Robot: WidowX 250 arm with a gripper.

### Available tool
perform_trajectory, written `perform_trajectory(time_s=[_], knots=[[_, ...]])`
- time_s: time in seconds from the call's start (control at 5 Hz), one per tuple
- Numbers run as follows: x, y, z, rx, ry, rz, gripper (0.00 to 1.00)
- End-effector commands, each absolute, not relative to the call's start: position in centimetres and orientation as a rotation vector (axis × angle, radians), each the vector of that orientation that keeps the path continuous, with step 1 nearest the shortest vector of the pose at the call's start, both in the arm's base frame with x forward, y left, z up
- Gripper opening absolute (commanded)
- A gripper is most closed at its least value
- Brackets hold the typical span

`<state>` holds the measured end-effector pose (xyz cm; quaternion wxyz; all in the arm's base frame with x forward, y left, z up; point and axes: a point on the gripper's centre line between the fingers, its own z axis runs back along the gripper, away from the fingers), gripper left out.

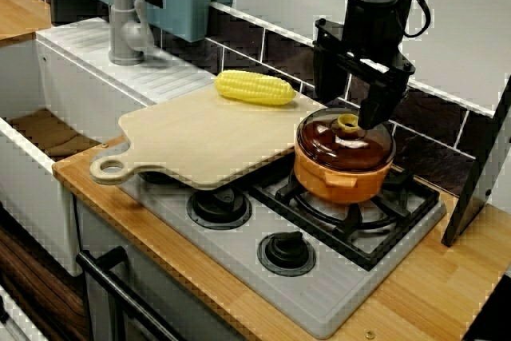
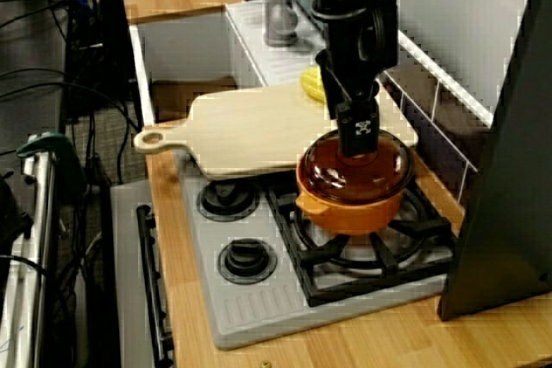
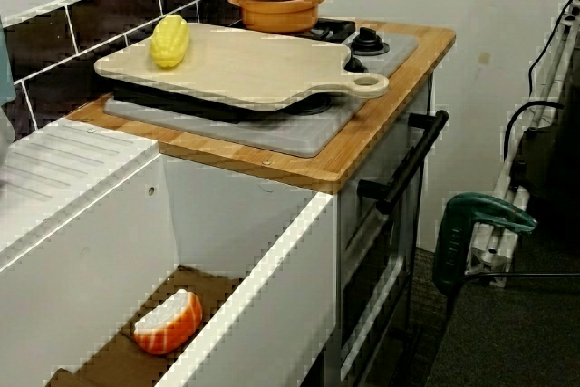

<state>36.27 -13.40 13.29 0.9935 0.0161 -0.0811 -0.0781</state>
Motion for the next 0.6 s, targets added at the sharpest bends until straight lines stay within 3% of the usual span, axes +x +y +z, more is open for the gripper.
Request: perform_trajectory(time_s=[0.0, 0.4], knots=[[37.14, -13.40, 14.15, 0.027, -0.211, -0.150, 1.00], [37.15, -13.21, 13.58, 0.033, -0.205, -0.148, 1.00]])
